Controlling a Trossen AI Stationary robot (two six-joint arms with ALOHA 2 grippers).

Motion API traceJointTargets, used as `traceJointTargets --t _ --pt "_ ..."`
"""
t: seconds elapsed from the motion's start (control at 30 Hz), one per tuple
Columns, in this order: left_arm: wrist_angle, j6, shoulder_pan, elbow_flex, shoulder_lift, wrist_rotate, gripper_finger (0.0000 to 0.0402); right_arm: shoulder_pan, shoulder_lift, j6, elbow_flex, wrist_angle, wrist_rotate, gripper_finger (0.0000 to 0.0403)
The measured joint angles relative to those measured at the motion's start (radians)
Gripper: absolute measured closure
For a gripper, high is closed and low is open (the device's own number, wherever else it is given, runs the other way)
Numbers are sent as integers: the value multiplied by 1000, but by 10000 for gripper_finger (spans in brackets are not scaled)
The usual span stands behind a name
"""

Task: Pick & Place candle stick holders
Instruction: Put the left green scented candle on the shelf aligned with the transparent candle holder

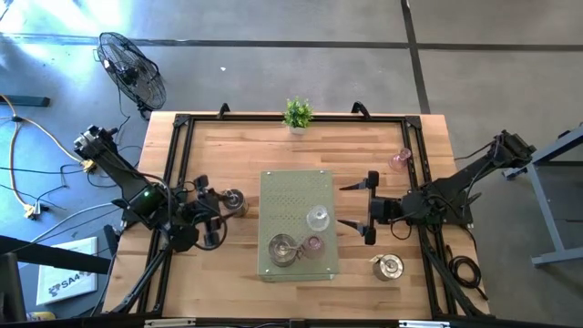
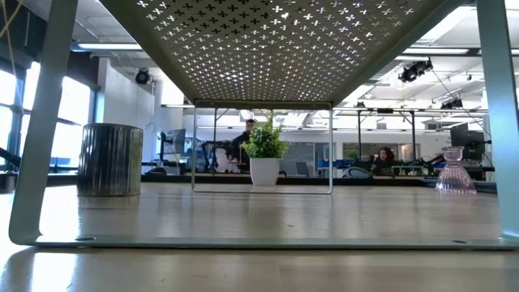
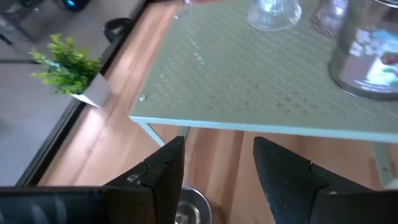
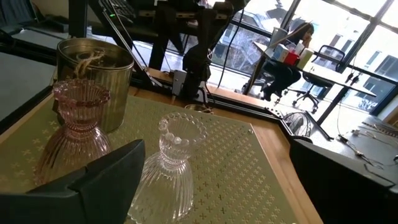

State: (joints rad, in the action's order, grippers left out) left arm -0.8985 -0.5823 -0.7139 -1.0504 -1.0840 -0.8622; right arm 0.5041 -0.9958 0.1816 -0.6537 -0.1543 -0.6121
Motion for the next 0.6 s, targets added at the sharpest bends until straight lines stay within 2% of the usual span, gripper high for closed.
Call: traceJointTargets --t 0.37,0.47,0.6 --pt "-18 -121 0 0 0 -22 215 0 0 -25 0 0 -1 10" --pt "-25 -113 0 0 0 -43 215 0 0 -25 0 -1 -1 10" --pt "-35 -81 0 0 0 -11 215 0 0 -25 0 -1 -1 10"
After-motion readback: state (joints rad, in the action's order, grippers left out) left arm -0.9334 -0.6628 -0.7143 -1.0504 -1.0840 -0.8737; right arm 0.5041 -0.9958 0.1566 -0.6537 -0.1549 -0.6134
